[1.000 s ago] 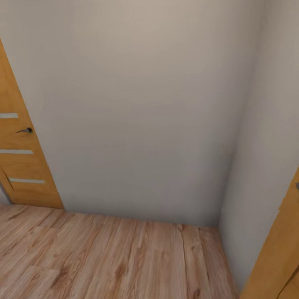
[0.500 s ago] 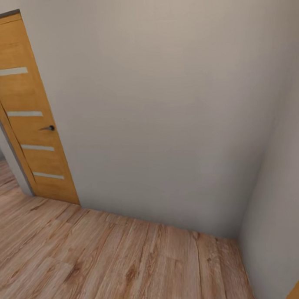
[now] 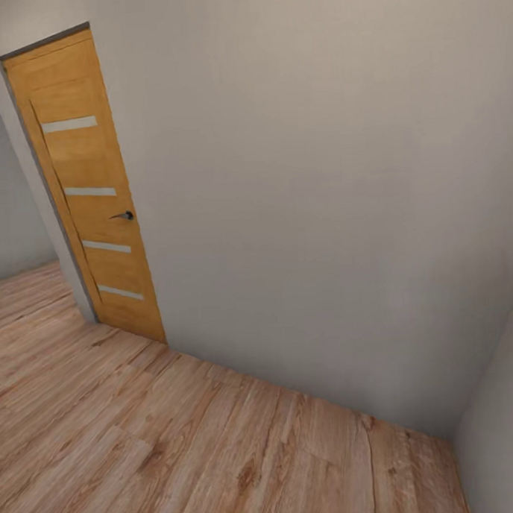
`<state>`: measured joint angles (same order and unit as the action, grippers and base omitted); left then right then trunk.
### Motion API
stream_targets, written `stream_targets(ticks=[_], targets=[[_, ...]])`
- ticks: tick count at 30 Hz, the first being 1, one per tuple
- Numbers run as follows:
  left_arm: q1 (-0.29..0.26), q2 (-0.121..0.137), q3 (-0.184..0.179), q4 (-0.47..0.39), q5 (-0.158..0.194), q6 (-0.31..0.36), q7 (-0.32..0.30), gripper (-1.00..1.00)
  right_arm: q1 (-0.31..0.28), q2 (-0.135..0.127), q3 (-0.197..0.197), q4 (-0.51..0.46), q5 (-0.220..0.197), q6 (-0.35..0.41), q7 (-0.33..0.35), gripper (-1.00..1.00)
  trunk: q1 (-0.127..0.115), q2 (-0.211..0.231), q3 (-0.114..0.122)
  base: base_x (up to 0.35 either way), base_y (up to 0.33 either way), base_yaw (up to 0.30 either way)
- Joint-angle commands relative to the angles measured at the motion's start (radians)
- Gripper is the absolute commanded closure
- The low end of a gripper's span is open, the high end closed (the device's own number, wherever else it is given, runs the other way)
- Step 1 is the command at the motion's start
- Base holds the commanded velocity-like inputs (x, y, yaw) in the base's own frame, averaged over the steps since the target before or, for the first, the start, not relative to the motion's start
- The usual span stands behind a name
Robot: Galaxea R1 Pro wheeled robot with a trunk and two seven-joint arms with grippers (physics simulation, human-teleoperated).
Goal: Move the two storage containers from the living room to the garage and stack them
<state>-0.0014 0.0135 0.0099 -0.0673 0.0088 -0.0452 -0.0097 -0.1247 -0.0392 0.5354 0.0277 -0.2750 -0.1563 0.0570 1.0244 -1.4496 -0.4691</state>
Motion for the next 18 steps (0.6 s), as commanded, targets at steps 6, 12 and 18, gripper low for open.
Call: stream_targets(ticks=[6,12,18], targets=[[0.0,0.0,0.001,0.0,0.002,-0.002,-0.001,-1.0,-0.001,0.0,0.007,0.003,-0.01,-0.006,0.006,-1.0,0.001,0.0,-0.001,0.321,0.0,0.269],[0.0,0.0,0.001,0.0,0.002,-0.002,-0.001,-1.0,-0.001,0.0,0.007,0.003,-0.01,-0.006,0.006,-1.0,0.001,0.0,-0.001,0.322,0.0,0.269],[0.0,0.0,0.001,0.0,0.002,-0.002,-0.001,-1.0,-0.001,0.0,0.007,0.003,-0.01,-0.006,0.006,-1.0,0.001,0.0,-0.001,0.322,0.0,0.269]])
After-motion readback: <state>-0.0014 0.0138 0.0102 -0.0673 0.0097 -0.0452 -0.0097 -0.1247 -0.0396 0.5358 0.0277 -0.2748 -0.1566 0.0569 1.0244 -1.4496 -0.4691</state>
